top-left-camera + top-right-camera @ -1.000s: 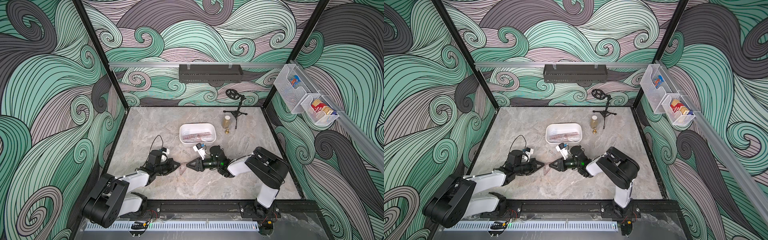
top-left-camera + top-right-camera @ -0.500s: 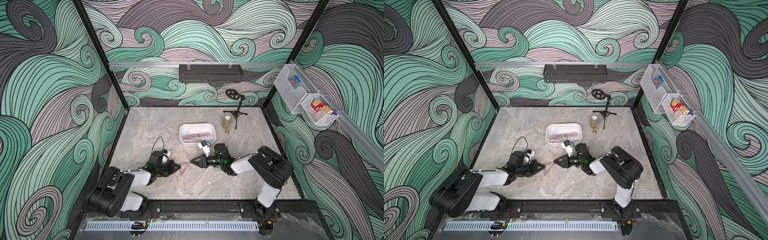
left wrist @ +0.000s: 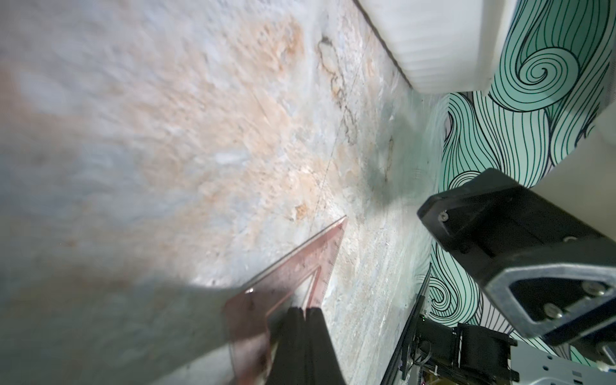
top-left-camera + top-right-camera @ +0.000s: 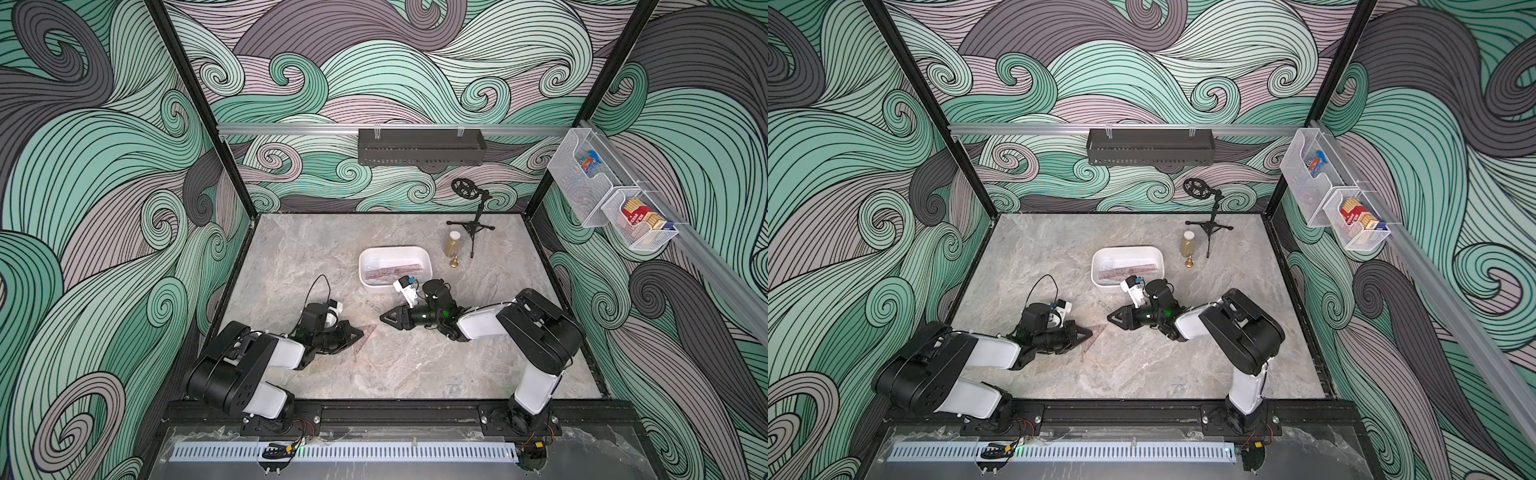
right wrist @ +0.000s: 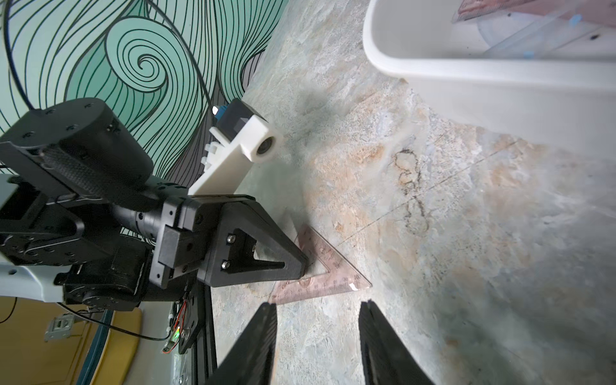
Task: Put the scattered rulers into the storage box
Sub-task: Pick up the ruler from the center of the board.
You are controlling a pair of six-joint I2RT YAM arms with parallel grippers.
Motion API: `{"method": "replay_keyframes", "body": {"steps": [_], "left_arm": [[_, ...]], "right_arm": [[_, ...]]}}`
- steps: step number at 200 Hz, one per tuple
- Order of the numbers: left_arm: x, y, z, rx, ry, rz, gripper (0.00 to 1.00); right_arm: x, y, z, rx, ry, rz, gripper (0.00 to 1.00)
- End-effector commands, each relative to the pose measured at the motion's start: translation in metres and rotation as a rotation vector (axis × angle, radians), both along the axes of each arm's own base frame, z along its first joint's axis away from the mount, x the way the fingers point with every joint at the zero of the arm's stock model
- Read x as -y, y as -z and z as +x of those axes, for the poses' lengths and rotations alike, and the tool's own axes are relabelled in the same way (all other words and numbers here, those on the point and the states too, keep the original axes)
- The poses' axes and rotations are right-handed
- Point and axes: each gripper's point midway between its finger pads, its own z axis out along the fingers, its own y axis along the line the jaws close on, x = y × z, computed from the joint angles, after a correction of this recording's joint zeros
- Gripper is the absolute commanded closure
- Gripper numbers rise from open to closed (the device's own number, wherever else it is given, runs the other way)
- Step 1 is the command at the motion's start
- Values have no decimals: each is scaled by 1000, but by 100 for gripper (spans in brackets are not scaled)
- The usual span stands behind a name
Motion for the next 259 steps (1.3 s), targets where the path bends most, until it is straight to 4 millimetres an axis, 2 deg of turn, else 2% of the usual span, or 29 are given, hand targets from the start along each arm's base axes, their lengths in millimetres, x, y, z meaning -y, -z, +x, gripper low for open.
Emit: {"method": "replay_keyframes", "body": {"steps": [1,30,46,117,169,259], "left_arm": [[-17,23,-19,-93,-27,98,100],[-11,-5,-4,-15,-23,69,100],[-12,-12,-2,4,-28,76,100],[-23,8,-7,-35,-54,144,100],[-32,19,-15,-69,-75,175,100],[-36,16,-15,-61,-93,183,100]], "right_arm": [[1,8,1,-6,-3,-25,55],[-3,7,-1,-9,-15,-17,56],[-6,6,-3,-14,-22,-10,57],[-16,4,-6,-11,-47,-1,57],[-15,17,-7,-27,-48,-38,53],[-20,37,-11,-57,-67,-82,53]]}}
